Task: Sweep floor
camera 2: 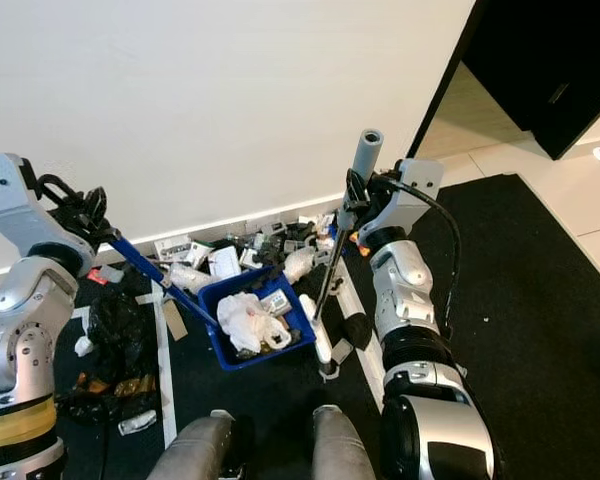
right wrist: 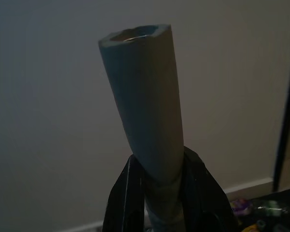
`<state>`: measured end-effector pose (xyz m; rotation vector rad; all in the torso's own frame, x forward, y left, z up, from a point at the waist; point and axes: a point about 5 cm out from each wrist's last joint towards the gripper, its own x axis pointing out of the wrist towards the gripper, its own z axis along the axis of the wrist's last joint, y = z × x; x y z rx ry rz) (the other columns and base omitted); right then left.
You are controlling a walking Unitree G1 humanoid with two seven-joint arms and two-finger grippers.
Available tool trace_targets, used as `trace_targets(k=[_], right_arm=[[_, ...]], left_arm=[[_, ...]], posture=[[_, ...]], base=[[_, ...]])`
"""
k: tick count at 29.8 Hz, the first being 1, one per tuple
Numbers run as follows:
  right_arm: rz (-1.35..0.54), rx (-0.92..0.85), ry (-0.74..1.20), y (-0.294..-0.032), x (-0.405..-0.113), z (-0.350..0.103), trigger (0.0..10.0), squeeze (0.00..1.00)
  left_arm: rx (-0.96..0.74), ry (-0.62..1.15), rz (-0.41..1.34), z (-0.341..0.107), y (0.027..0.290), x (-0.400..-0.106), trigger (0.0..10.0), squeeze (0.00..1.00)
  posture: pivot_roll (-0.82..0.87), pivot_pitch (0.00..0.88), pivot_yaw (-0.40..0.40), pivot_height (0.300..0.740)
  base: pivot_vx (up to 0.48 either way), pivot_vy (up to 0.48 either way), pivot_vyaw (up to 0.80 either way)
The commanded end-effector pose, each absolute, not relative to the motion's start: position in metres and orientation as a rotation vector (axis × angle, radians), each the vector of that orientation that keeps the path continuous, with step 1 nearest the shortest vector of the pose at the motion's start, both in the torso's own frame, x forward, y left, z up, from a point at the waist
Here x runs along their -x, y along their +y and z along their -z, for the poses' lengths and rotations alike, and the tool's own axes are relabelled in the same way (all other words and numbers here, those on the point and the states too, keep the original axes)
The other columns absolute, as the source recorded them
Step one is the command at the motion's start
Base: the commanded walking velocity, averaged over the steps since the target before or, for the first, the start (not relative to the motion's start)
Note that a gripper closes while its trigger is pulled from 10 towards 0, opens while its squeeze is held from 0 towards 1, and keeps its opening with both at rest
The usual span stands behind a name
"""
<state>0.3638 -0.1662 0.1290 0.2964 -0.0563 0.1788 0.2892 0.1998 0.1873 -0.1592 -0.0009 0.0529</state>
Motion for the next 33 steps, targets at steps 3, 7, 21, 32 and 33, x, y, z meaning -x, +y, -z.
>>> trace_targets(k=[3, 7, 21, 32, 33], right_arm=[[-0.159, -0.331, -0.140, -0.168, -0.365, -0.144, 10.0, 0.00], [-0.169, -0.317, -0.150, -0.167, -0.364, -0.145, 10.0, 0.00], [-0.158, -0.277, -0.154, -0.163, -0.362, -0.143, 10.0, 0.00], [-0.136, -0.272, -0.140, -0.166, -0.363, -0.141, 10.0, 0.00], [-0.136, -0.272, -0.139, -0.165, -0.363, -0.141, 10.0, 0.00]], left_arm=[[0.125, -0.038, -0.060, -0.191, 0.197, -0.290, 10.0, 0.00], [0.123, -0.042, -0.064, -0.192, 0.197, -0.293, 10.0, 0.00], [0.106, -0.041, -0.063, -0.190, 0.192, -0.296, 10.0, 0.00], [0.102, -0.066, -0.067, -0.201, 0.196, -0.299, 10.0, 0.00], [0.101, -0.073, -0.071, -0.203, 0.197, -0.300, 10.0, 0.00]], posture=[[0.04, 0.074, 0.040, 0.740], [0.04, 0.070, 0.044, 0.740], [0.04, 0.086, 0.049, 0.740], [0.05, 0.096, 0.048, 0.740], [0.05, 0.098, 0.049, 0.740]], base=[[0.000, 0.000, 0.00], [0.000, 0.000, 0.00], [0.000, 0.000, 0.00], [0.000, 0.000, 0.64], [0.000, 0.000, 0.79]])
